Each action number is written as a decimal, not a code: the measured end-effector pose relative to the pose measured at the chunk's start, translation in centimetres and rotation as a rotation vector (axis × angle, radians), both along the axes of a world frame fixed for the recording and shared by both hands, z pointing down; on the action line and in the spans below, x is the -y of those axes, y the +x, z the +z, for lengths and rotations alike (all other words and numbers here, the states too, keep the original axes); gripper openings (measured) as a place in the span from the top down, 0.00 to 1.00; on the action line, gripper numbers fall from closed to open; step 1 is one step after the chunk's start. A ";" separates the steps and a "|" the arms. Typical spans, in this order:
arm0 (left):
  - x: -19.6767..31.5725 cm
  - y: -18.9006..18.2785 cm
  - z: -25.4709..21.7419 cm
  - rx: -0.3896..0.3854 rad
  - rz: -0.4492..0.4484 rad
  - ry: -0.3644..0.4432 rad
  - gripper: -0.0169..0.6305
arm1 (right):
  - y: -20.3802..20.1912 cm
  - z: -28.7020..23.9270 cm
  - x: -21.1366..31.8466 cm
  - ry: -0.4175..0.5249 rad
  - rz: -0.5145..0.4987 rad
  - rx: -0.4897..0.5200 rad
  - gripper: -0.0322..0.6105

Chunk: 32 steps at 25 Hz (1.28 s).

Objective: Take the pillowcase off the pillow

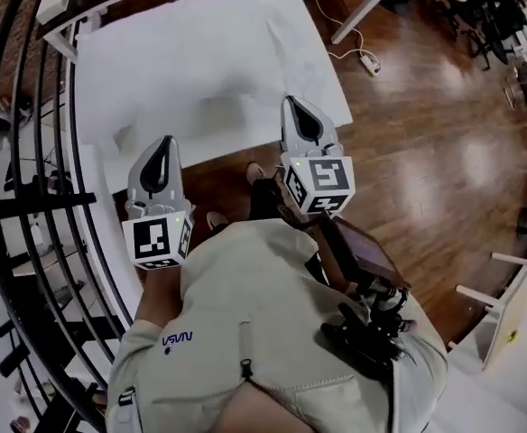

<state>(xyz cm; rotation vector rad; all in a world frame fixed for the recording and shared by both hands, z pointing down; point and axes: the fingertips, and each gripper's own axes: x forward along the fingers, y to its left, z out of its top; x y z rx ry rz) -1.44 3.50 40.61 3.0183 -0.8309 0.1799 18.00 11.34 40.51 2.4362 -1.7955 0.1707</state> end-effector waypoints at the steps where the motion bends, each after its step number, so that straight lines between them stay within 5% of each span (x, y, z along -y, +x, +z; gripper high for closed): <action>1: -0.7 -0.2 0.2 0.010 0.006 -0.003 0.97 | -0.4 -0.2 -0.2 0.003 -0.004 -0.001 0.95; 17: -2.1 5.0 -1.4 0.158 -0.014 0.051 0.97 | -1.4 -4.7 1.6 0.014 -0.177 -0.070 0.94; 32: -2.7 11.3 -3.0 0.149 -0.070 0.047 0.97 | 4.3 -4.1 0.4 0.018 -0.211 -0.057 0.94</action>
